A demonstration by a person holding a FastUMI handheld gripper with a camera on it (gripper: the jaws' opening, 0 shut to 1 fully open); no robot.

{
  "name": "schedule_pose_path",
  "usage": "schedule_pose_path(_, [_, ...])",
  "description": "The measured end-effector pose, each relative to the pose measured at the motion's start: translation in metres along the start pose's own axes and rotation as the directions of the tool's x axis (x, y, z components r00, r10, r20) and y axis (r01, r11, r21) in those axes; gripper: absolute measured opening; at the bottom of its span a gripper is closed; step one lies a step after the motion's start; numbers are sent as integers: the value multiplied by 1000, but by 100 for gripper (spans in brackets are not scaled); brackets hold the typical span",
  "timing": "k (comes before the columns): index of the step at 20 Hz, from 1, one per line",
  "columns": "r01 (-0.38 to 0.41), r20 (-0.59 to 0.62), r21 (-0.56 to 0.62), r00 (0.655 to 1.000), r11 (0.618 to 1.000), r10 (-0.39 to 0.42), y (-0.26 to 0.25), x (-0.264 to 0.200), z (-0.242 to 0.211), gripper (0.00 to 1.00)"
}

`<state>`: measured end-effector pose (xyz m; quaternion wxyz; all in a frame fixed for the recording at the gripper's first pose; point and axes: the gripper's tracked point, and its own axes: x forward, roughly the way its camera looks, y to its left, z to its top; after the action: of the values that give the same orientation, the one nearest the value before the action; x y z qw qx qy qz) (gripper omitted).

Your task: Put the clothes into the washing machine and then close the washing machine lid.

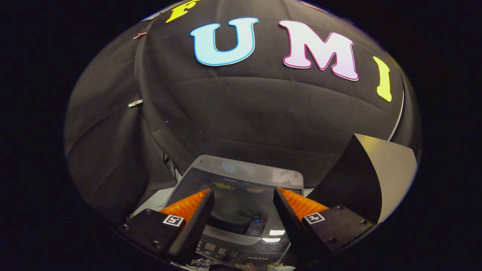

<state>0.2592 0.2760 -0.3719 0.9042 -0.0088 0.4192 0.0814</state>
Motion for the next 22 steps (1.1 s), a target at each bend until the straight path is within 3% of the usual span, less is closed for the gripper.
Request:
schedule_pose_path(6, [-48, 30, 7, 998, 999, 48, 10, -32, 8, 99])
schedule_pose_path(13, [-69, 164, -9, 984, 998, 70, -13, -99, 46, 99])
schedule_pose_path(19, [-51, 346, -52, 936, 997, 66, -46, -185, 82, 99])
schedule_pose_path(22, [-45, 443, -53, 894, 998, 64, -66, -234, 104, 99])
